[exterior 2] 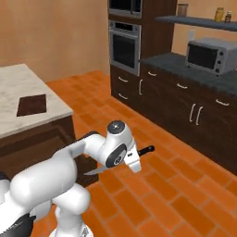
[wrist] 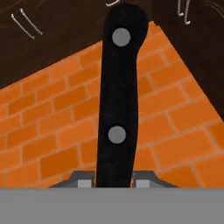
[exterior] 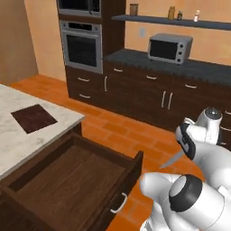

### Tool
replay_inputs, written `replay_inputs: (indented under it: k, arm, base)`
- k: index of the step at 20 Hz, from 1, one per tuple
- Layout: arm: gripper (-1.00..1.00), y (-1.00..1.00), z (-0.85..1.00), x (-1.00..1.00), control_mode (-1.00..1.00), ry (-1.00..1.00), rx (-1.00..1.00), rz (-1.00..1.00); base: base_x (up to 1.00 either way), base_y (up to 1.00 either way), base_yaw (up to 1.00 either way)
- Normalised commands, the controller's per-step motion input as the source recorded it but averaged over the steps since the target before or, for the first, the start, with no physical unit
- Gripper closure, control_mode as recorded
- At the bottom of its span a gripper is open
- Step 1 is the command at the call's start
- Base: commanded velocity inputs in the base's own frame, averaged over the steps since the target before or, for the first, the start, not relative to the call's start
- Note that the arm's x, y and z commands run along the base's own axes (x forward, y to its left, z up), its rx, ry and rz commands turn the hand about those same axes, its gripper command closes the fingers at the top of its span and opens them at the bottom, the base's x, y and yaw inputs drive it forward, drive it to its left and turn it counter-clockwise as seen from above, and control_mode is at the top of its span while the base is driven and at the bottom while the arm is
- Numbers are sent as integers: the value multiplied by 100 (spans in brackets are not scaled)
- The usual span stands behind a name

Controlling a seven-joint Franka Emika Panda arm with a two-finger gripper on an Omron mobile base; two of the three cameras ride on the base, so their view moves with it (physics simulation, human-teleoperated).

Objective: Pick up the knife from the drawer and place it on the cutting board. Then place the meat from the plate to the cutting board.

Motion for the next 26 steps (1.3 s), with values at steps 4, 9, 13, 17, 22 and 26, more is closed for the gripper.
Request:
replay_inputs:
  k: [4, 9, 13, 17, 22, 26]
  arm:
    - [100, 0, 0, 0, 100, 0, 0, 0]
    - [100, 0, 0, 0, 100, 0, 0, 0]
    - [100, 0, 0, 0, 100, 0, 0, 0]
    - [100, 0, 0, 0, 100, 0, 0, 0]
    - [100, 0, 0, 0, 100, 0, 0, 0]
    - [100, 0, 0, 0, 100, 0, 0, 0]
  base:
    - [0, -39, 78]
    - [7, -86, 49]
    - [21, -100, 6]
    - [40, -100, 4]
    - [35, -100, 2]
    - [37, -100, 1]
